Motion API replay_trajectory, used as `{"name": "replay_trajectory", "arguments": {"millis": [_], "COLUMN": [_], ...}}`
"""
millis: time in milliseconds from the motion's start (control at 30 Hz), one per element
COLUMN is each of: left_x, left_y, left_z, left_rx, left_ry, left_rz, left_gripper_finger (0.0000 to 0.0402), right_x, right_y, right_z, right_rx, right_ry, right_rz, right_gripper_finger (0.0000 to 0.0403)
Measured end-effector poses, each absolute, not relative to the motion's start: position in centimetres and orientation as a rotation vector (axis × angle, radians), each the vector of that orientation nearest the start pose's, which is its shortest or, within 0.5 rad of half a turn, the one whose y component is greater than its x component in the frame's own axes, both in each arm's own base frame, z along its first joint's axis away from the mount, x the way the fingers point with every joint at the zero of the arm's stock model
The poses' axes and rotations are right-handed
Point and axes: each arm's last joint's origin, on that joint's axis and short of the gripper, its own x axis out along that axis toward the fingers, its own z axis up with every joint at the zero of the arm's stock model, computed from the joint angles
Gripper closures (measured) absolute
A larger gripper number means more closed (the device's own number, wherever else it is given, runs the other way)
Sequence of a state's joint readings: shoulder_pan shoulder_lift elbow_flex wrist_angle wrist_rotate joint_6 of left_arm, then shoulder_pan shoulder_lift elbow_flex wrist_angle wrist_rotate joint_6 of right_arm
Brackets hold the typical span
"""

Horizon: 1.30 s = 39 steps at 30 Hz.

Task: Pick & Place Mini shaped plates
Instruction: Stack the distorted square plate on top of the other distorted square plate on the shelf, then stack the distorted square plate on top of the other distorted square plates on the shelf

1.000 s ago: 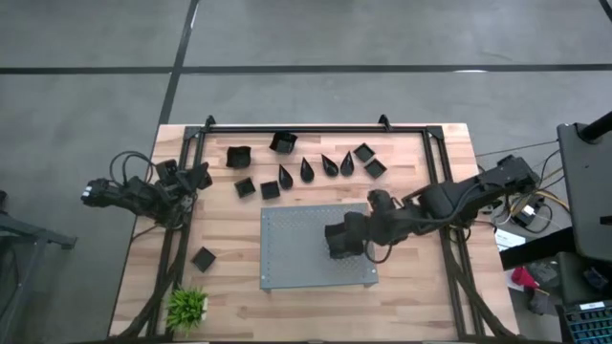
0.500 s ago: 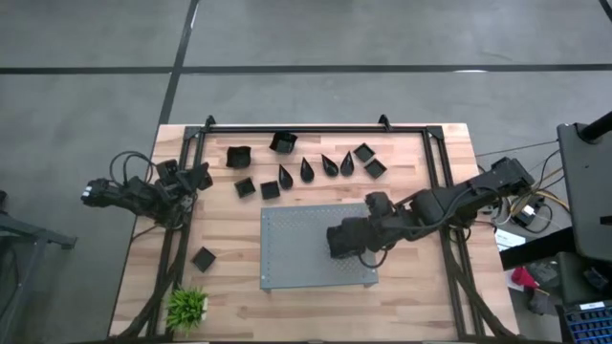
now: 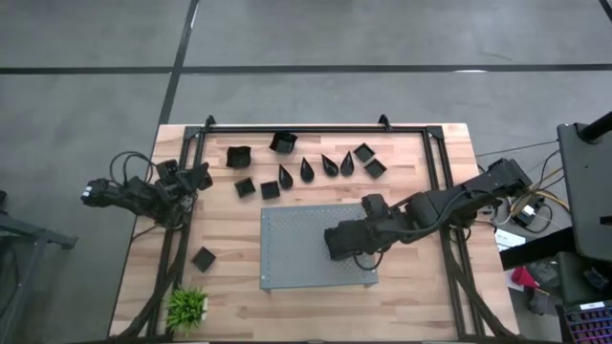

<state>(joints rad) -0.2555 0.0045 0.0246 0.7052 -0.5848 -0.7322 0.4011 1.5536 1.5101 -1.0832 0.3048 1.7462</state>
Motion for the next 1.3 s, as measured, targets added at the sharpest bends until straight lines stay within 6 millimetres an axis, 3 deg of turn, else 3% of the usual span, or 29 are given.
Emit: {"name": "replay_trajectory", "arguments": {"millis": [400,733,900,1167,1300], "left_x": [7.0,7.0,7.0,7.1,7.8], "left_y": [-0.2,-0.2,-0.2,0.1,0.0], "left_z": [23.1,23.1,23.1,22.8,22.2], "left_rx": [-0.996,-0.997,-1.002,-1.084,-1.119], "left_ry": [-0.764,-0.764,-0.766,-0.792,-0.727], "left_rz": [0.058,0.057,0.06,0.185,0.197], "left_gripper_finger": [0.0401,0.0401,0.0401,0.0401,0.0377], "right_x": [28.3,28.3,27.7,27.1,27.4], "right_y": [11.0,11.0,10.7,8.9,7.9], "right_z": [33.0,33.0,34.1,35.6,35.7], "right_rx": [1.183,1.169,1.093,1.023,0.992], "right_ry": [0.783,0.789,0.769,0.607,0.576], "right_rz": [-0.814,-0.804,-0.748,-0.794,-0.811], "right_gripper_finger": [0.0388,0.0301,0.0277,0.0273,0.0281]}}
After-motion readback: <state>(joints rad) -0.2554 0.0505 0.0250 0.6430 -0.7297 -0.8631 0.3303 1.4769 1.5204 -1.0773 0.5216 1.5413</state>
